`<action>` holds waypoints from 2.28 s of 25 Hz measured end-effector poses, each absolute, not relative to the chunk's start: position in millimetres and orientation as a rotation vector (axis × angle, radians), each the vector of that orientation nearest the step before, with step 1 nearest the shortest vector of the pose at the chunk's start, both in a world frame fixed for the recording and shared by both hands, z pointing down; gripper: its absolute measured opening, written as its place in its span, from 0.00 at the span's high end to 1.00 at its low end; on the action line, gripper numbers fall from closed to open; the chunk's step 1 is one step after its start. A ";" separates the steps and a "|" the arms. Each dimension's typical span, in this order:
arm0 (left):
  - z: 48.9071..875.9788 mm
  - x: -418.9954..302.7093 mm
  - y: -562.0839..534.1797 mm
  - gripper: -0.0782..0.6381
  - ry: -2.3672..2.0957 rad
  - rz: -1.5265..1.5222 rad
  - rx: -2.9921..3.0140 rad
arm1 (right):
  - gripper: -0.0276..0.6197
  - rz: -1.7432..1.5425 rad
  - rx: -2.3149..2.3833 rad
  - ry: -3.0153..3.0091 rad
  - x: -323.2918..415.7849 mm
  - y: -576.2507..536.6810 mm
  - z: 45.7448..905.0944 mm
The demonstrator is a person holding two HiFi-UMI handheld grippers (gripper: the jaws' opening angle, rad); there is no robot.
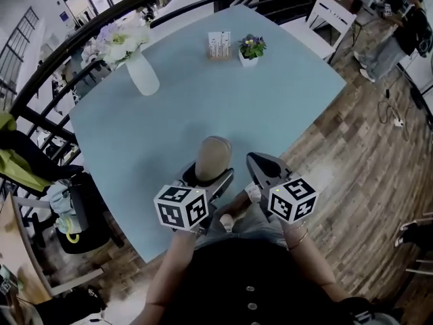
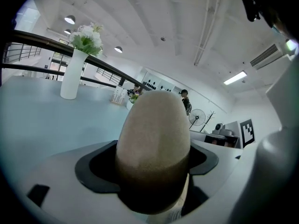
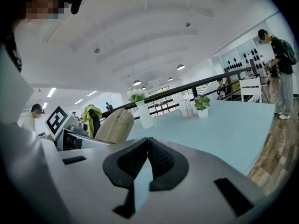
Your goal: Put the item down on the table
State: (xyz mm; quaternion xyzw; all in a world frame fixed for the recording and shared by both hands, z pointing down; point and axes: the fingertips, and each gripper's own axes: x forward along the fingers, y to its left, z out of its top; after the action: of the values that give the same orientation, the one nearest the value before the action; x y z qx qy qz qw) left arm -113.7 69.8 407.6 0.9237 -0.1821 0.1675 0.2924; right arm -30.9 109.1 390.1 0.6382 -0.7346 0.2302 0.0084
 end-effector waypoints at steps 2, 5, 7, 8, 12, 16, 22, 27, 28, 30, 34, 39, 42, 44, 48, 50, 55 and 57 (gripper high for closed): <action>410.6 -112.6 56.5 0.30 -0.529 0.442 2.441 | 0.95 0.726 1.933 -2.332 -28.9 88.6 393.3; 418.0 -109.2 36.2 0.30 -0.604 0.440 2.396 | 0.95 0.727 1.843 -2.381 -22.4 62.0 395.7; 421.5 -103.6 20.9 0.30 -0.661 0.427 2.367 | 0.95 0.729 1.780 -2.402 -13.0 44.5 399.0; 422.9 -100.7 13.4 0.30 -0.689 0.416 2.351 | 0.95 0.732 1.745 -2.411 -7.9 35.6 400.9; 423.2 -88.7 -16.1 0.30 -0.799 0.371 2.310 | 0.95 0.705 1.598 -2.469 7.1 -0.2 399.9; 422.9 -79.3 -36.2 0.30 -0.892 0.337 2.274 | 0.95 0.618 1.431 -2.517 10.6 -26.4 399.8; 430.3 -79.7 -43.2 0.30 -1.036 0.289 2.199 | 0.95 0.571 1.187 -2.603 3.4 -42.7 407.2; 438.5 -79.4 -42.5 0.30 -1.134 0.259 2.135 | 0.95 0.550 1.052 -2.640 7.3 -51.2 410.9; 439.7 -78.8 -41.8 0.30 -1.151 0.253 2.124 | 0.95 0.551 1.033 -2.647 8.4 -52.5 411.7; 441.8 -76.7 -40.8 0.30 -1.181 0.241 2.104 | 0.95 0.546 0.996 -2.657 10.2 -54.7 413.6; 442.3 -71.4 -39.0 0.30 -1.226 0.233 2.084 | 0.95 0.520 0.935 -2.667 13.4 -56.2 417.1; 437.9 -69.7 -40.8 0.30 -1.257 0.237 2.087 | 0.95 0.519 0.914 -2.677 17.9 -60.1 416.9; 438.0 -71.6 -46.5 0.30 -1.280 0.270 2.093 | 0.95 0.521 0.913 -2.677 21.5 -63.4 419.6; 438.7 -70.8 -52.4 0.30 -1.287 0.279 2.096 | 0.95 0.538 0.922 -2.673 25.5 -66.2 424.0; 444.8 -68.7 -57.5 0.30 -1.271 0.314 2.107 | 0.95 0.576 0.941 -2.663 29.9 -67.9 433.8; 450.5 -67.6 -60.1 0.30 -1.257 0.363 2.119 | 0.95 0.587 0.952 -2.655 32.1 -72.1 438.5; 462.5 -65.1 -65.8 0.30 -1.186 0.491 2.150 | 0.95 0.610 0.999 -2.633 37.2 -83.3 442.8; 463.5 -66.6 -70.1 0.30 -1.156 0.533 2.167 | 0.95 0.627 1.026 -2.624 37.8 -88.1 443.2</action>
State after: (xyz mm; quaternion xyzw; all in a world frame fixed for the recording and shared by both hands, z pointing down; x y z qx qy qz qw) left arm -66.6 -70.1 463.5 0.8200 -0.4373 0.2018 0.3093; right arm 37.8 -88.1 443.2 0.3526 -0.9017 0.2154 0.1272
